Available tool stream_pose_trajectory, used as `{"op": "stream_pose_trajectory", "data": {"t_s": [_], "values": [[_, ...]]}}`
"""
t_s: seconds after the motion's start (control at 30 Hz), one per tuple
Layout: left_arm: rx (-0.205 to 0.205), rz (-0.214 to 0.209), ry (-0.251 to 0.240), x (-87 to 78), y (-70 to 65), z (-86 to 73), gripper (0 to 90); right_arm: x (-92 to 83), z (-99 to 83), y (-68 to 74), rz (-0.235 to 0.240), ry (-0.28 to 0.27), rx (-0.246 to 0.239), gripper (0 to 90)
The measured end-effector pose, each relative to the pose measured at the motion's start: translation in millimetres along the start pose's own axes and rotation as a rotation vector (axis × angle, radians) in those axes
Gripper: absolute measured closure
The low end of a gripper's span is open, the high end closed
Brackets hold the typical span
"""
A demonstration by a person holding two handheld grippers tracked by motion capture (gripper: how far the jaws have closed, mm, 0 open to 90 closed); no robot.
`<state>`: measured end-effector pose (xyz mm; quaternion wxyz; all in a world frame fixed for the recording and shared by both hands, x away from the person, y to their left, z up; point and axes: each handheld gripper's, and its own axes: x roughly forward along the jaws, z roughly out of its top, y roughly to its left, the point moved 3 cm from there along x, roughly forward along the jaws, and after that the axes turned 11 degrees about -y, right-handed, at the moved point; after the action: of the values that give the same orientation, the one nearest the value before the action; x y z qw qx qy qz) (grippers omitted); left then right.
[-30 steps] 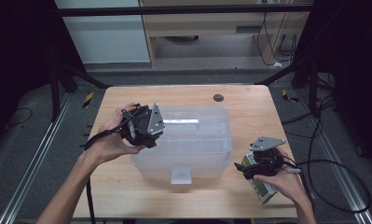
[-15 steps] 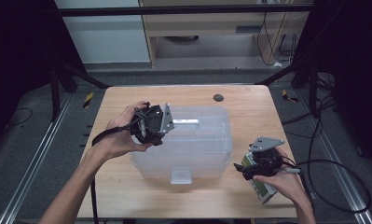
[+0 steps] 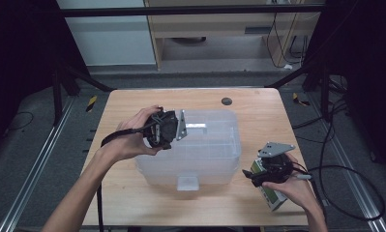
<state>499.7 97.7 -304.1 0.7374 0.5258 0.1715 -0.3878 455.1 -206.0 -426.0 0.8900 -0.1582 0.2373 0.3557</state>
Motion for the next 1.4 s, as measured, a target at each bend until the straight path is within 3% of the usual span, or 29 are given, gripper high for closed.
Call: {"op": "stream_pose_trajectory", "data": {"t_s": [0.17,0.23,0.53,0.7,1.03,1.4], "values": [[0.021,-0.006,0.017,3.5,-1.0,3.3,43.3,-0.1,-0.2,-0.3,0.000,-0.001,0.001,12.7],[0.053,0.002,0.027,6.3,0.6,4.2,45.5,0.3,-0.5,-0.4,-0.001,0.000,-0.001,12.9],[0.071,0.004,0.046,12.1,-0.2,5.0,53.1,1.9,-1.6,0.0,0.002,0.010,-0.001,13.8],[0.102,0.002,0.069,15.8,-0.2,6.1,56.9,1.9,-1.6,0.2,0.005,0.010,0.001,14.3],[0.112,0.004,0.075,19.0,-2.1,8.2,69.7,2.5,-2.6,1.4,0.015,0.016,0.007,15.1],[0.120,-0.007,0.093,19.0,-3.0,8.4,73.8,3.8,-2.8,3.5,0.023,0.017,0.010,15.8]]}}
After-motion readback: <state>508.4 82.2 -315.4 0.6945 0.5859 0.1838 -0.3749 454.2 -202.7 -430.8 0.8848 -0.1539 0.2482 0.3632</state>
